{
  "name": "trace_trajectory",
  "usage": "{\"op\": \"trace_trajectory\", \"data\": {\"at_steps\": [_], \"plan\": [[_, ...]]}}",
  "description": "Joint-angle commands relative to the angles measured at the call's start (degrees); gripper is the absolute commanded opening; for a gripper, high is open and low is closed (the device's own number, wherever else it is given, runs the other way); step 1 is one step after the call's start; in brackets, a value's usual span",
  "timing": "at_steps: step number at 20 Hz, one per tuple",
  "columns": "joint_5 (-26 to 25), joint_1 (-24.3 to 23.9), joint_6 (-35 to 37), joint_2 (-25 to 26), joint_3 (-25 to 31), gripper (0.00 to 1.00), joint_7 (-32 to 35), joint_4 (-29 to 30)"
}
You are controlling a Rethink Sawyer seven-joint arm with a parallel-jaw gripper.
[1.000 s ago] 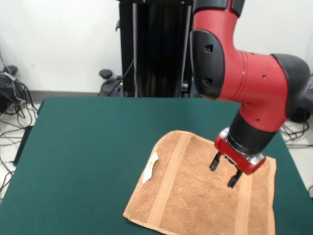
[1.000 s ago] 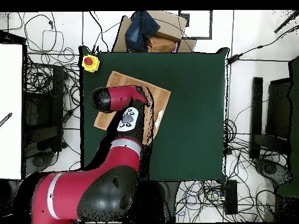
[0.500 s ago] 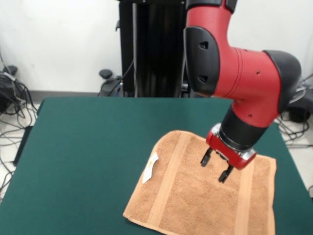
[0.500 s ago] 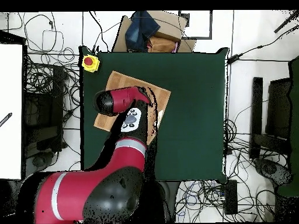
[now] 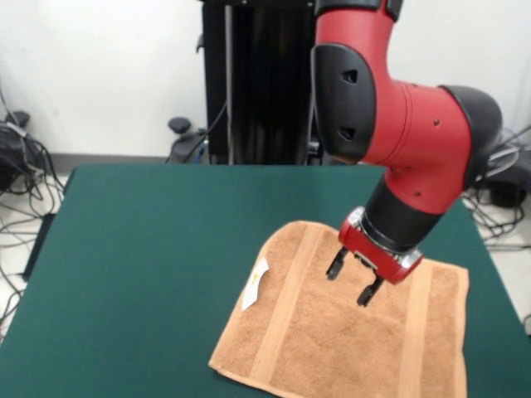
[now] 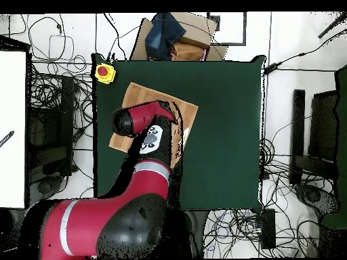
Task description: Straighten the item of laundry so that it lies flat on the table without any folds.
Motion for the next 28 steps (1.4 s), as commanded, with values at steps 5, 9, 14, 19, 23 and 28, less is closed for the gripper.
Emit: {"op": "trace_trajectory", "data": {"at_steps": [5,9,14,19,23,28], "plan": [[-5.5,-1.4,-3.8,5.3,4.0,1.0,-4.7,1.2],[-6.9,-2.2,-8.4,6.1,5.2,1.0,-4.6,1.7],[-8.6,-3.5,-12.9,7.2,7.2,1.0,-6.0,2.0],[-9.7,-4.6,-12.3,6.1,8.3,1.0,-7.7,4.2],[-9.7,-6.1,-8.2,1.8,9.9,1.0,-9.4,9.5],[-10.5,-7.3,-6.2,-0.8,11.4,1.0,-10.5,12.8]]}}
